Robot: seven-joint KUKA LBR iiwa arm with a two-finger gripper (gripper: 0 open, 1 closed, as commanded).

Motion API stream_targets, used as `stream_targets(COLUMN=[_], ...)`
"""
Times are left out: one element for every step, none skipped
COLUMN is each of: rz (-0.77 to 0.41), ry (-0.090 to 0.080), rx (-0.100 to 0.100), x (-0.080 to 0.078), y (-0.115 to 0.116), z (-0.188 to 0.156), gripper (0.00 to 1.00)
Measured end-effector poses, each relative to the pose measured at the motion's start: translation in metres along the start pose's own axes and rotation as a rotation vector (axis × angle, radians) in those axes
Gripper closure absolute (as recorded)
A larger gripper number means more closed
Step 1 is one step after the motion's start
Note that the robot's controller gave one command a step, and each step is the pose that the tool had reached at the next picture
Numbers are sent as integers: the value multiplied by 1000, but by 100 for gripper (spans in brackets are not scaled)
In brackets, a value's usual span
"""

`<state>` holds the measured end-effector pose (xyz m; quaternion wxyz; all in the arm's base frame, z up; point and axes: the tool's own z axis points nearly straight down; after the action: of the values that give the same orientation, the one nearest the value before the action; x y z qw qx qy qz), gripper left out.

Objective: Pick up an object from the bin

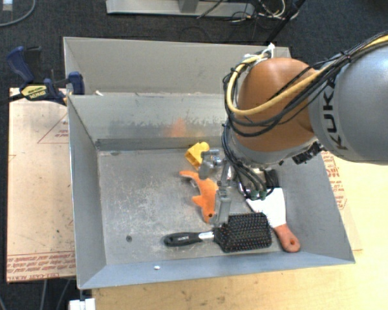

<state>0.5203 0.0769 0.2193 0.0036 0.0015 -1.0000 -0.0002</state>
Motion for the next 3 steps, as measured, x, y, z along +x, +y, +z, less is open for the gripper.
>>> stream_targets(rz=[2, -63, -17], ry=[-8, -13, -13], rx=[-1, -1, -3], x=[-1, -9, -16], y=[0, 8, 3], z=[-4, 31, 91], gripper=[0, 0, 0])
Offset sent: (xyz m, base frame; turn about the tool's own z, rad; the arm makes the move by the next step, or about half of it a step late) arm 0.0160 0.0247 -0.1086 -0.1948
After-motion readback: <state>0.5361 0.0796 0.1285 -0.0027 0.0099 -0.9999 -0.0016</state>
